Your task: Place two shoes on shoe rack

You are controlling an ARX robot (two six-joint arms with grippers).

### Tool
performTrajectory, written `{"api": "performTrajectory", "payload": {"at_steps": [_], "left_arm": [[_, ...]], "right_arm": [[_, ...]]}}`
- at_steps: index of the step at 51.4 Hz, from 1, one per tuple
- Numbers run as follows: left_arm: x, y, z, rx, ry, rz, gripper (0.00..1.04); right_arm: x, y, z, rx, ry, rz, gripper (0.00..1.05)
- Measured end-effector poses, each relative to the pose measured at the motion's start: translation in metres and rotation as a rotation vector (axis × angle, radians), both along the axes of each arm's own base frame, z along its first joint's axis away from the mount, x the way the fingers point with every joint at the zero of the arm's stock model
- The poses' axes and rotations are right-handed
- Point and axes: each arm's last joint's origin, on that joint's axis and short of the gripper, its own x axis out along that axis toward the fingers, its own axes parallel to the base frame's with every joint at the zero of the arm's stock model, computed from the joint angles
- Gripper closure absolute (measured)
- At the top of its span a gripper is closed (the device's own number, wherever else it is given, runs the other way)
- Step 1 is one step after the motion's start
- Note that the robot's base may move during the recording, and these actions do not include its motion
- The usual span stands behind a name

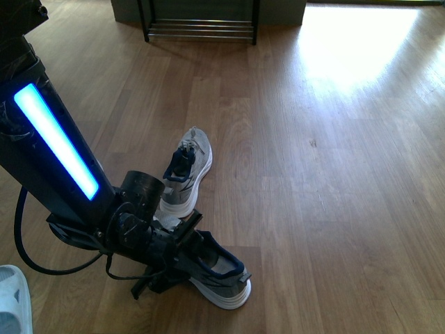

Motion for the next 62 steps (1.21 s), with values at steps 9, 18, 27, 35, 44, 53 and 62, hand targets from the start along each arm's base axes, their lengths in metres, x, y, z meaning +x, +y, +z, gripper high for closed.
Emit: {"api": "performTrajectory", "payload": {"at_steps": [9,18,27,35,44,53,62], "left_arm": [[-0.001,-0.002,0.0,0.003,0.003,-0.002,0.85],[-0.004,0.0,0.01,0.043,0.009,0.006,1.03],[-0.017,0.009,0.036,0.131,0.025,0.014,1.03],[-0.027,0.025,0.079,0.212,0.01,0.054,1.03],[-0.04,0.055,0.168,0.346,-0.133,0.085,1.03],[-0.07,0.09,0.239,0.574,-0.256,0.096,1.03],[-0.109,0.106,0.288,0.757,-0.335,0.087,1.03]], "right_arm": [[0.0,0.0,0.0,0.0,0.0,0.0,0.09],[0.0,0.0,0.0,0.0,0.0,0.0,0.09],[0.0,0.0,0.0,0.0,0.0,0.0,0.09],[0.0,0.0,0.0,0.0,0.0,0.0,0.09],[0.0,0.0,0.0,0.0,-0.001,0.0,0.09],[0.0,0.0,0.0,0.0,0.0,0.0,0.09],[0.0,0.0,0.0,0.0,0.0,0.0,0.09]]}}
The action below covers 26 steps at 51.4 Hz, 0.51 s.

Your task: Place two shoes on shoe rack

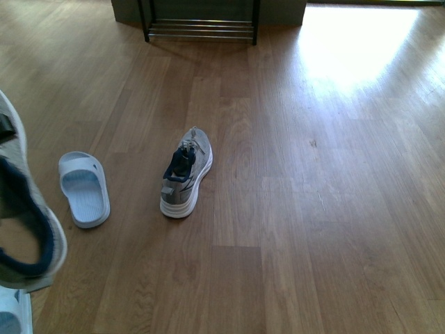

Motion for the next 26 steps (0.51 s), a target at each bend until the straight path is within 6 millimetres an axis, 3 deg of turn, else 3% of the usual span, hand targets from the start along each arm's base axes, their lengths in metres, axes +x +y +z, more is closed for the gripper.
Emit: {"api": "performTrajectory", "payload": {"at_steps": [9,16,26], "left_arm": [[-0.04,0.008,0.039,0.199,-0.107,-0.012,1.03],[-0.074,0.013,0.058,0.37,-0.181,0.011,1.03],[-0.147,0.01,0.072,0.686,-0.309,0.063,1.03]], "right_arm": [[0.0,0.0,0.0,0.0,0.0,0.0,0.09],[0.0,0.0,0.0,0.0,0.0,0.0,0.09],[0.0,0.0,0.0,0.0,0.0,0.0,0.09]]}}
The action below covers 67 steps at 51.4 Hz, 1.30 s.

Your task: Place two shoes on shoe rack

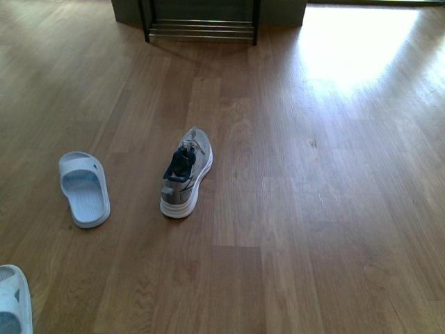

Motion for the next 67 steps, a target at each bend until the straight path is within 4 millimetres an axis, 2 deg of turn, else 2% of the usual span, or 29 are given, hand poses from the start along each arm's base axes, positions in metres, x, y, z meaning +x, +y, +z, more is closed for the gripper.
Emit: {"api": "performTrajectory", "payload": {"at_steps": [5,10,67], "left_arm": [[-0.018,-0.003,-0.001,0.081,-0.047,0.003,1.03],[-0.023,-0.009,-0.001,0.138,-0.137,0.012,1.03],[-0.023,-0.012,-0.002,0.141,-0.145,-0.011,1.03]], "right_arm": [[0.0,0.0,0.0,0.0,-0.001,0.0,0.09],[0.0,0.0,0.0,0.0,-0.001,0.0,0.09],[0.0,0.0,0.0,0.0,0.0,0.0,0.09]]}}
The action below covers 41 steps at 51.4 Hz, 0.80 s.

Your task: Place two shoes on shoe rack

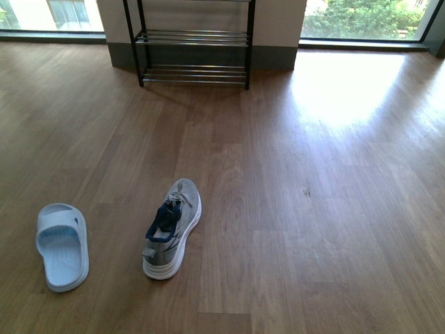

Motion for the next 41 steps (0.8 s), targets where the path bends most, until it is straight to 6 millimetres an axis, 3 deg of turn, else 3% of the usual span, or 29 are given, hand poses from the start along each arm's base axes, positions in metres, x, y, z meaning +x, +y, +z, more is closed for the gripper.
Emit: {"api": "performTrajectory", "payload": {"at_steps": [41], "left_arm": [[-0.0003,0.0002,-0.0011,0.005,0.003,0.001,1.03]], "right_arm": [[0.0,0.0,0.0,0.0,0.0,0.0,0.09]]}}
